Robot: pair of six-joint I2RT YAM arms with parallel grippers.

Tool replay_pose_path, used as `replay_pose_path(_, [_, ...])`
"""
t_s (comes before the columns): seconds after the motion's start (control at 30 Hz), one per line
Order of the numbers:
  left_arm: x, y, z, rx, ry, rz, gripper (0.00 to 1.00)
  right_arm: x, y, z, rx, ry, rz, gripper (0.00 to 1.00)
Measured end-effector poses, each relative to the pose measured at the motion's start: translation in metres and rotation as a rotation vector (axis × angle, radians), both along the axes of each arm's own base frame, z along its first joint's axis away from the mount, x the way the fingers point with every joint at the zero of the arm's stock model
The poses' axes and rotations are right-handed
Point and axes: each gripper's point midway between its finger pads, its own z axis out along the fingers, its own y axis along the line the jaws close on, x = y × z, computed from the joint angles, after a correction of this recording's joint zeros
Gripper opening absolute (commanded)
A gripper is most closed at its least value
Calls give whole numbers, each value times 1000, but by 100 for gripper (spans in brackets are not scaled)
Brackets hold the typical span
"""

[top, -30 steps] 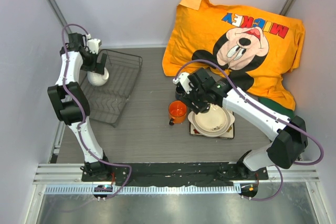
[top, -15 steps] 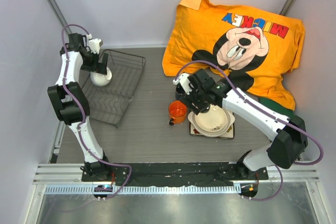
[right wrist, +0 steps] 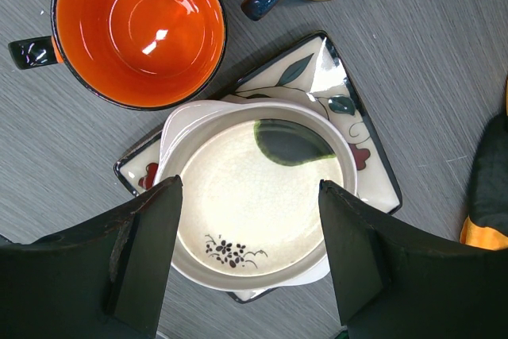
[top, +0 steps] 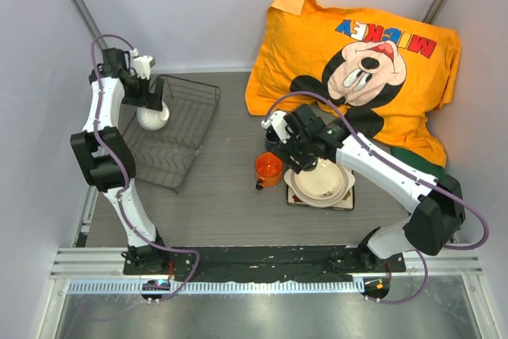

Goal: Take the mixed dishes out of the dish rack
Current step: Adjust the bowl in the dish rack.

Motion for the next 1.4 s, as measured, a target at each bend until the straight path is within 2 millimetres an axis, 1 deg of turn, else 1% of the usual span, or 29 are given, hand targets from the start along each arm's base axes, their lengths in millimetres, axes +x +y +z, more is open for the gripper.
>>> replay_pose_path(0.17, [-1, -3, -1, -3, 6, -7, 100, 0, 0, -1, -2, 3, 0, 74])
replay_pose_path(0.67, [-2, -2, -3, 7, 5, -2, 100, -2, -1, -8, -10, 13, 0, 74])
replay_pose_path(0.8, [0, 4, -6, 40, -1, 17, 100, -2, -2, -10, -12, 15, 0, 73])
replay_pose_path(0.93, [-3, 12, -16, 75, 17, 41, 100, -2, -2, -10, -12, 15, 0, 74])
replay_pose_path(1.0, [-6, 13, -20, 80, 30, 45, 100, -2, -2, -10, -12, 15, 0, 74])
replay_pose_path(1.23, [-6, 12, -21, 82, 33, 43, 100, -2, -2, -13, -17, 22, 1, 73])
replay_pose_path(1.4, [-10, 9, -26, 73, 46, 36, 100, -3, -2, -14, -17, 25, 2, 73])
